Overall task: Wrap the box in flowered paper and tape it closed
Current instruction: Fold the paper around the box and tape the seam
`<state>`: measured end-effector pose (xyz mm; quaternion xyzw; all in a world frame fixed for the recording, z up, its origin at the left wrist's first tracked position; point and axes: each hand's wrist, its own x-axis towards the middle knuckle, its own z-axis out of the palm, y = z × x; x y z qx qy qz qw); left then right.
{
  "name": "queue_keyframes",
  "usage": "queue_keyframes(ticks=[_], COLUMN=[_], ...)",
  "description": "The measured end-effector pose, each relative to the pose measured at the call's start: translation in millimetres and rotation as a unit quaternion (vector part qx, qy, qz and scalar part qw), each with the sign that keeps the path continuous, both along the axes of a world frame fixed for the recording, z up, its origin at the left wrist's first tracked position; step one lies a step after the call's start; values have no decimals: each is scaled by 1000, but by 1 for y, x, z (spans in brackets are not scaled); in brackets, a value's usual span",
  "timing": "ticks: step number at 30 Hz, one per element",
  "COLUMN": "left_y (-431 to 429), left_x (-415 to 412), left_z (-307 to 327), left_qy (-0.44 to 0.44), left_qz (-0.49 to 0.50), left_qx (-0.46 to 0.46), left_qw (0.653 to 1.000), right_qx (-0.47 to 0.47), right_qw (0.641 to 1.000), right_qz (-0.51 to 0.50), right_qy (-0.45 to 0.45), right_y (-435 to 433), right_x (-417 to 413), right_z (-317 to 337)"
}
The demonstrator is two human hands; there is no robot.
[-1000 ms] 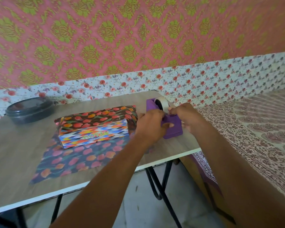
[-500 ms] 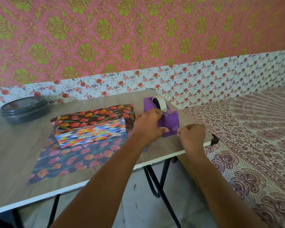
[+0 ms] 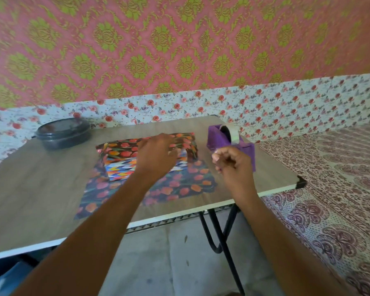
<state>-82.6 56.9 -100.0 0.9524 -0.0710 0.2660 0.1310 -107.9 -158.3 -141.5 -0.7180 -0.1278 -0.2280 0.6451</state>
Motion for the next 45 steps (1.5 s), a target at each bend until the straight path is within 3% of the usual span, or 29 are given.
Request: queue_keyframes(ticks=[9,15,22,25,30,33,45], left_y=[132,146,164,168,170,171,166], left_x=[-40,-42,-45,-44,-40,-39,-41], left_z=[-1,-17,-35,-35,-35,-39,-41], left_qy=[99,29,-79,-83,-97,-110,-114], left_qz=[64,57,22,-5,-15,-13,-5], left_qx=[104,108,84,61,116,130,58], left_qw=[988,992,993,995,988,985,992], right_qx=[-88,-195,-123,-149,-238,-237,-313], right_qw=[992,970,951,945,934,931,888], right_qz=[53,140,178,170,132,130,134], right_qy=[-76,35,219,235,232,243,308], right_y=[131,191,205,209,218,221,224], right_x=[25,42,70,75,88,86,80], right_z=[32,52,59,56,52,53,75])
